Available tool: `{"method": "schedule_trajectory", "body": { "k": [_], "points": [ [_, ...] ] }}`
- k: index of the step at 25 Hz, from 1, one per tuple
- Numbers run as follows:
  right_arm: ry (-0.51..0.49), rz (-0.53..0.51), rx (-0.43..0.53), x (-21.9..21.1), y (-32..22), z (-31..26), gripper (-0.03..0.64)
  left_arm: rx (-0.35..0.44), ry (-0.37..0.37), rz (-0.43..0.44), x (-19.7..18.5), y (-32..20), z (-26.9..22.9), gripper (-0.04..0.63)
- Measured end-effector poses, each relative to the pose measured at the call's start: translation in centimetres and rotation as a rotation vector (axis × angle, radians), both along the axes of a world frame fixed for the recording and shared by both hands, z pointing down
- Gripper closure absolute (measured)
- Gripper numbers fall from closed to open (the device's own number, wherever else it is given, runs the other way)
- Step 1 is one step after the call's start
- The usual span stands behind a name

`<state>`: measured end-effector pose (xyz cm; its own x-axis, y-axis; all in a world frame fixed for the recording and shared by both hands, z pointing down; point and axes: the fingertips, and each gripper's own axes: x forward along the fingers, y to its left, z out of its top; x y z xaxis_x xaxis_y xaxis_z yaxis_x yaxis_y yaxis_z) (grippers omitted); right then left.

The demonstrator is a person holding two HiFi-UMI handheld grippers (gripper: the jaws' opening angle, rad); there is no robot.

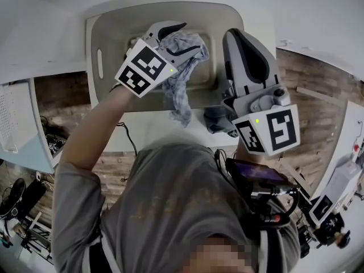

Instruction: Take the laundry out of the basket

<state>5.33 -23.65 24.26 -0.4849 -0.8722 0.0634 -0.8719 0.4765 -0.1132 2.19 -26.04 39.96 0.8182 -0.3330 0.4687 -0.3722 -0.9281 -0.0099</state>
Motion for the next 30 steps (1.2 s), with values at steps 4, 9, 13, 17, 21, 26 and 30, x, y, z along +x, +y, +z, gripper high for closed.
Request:
{"method": "schedule_trajectory", "body": {
  "k": [4,9,13,17,21,26,30],
  "points": [
    [-0.014,-0.004,-0.008,-0.1,-0.4,0.2,0.598,-0.055,-0.064,0.049,0.5,0.7,2.6,0.331],
    [-0.029,-0.014,-0.01,0.1,-0.6,0.1,0.598,-0.073,-0.125,0.099,1.3,1.3,4.6,0.328],
    [-0.032,-0.005,-0.014,0.7,-1.4,0.5,0.598,-0.1,-0.165,0.131,1.6,0.9,6.8,0.319],
    [-0.038,0.013,-0.023,2.0,-2.8,0.8,0.598,-0.126,-0.211,0.187,2.5,0.3,8.8,0.307],
    [-0.042,0.021,-0.029,2.4,-2.8,0.8,0.598,-0.15,-0.252,0.21,2.6,0.4,10.5,0.307],
    [-0.038,0.05,-0.034,3.9,-3.1,1.2,0.598,-0.114,-0.338,0.259,2.9,-0.2,13.3,0.307],
    [-0.035,0.075,-0.03,5.0,-2.9,1.3,0.598,-0.102,-0.364,0.243,2.6,-0.8,14.4,0.395]
  ]
}}
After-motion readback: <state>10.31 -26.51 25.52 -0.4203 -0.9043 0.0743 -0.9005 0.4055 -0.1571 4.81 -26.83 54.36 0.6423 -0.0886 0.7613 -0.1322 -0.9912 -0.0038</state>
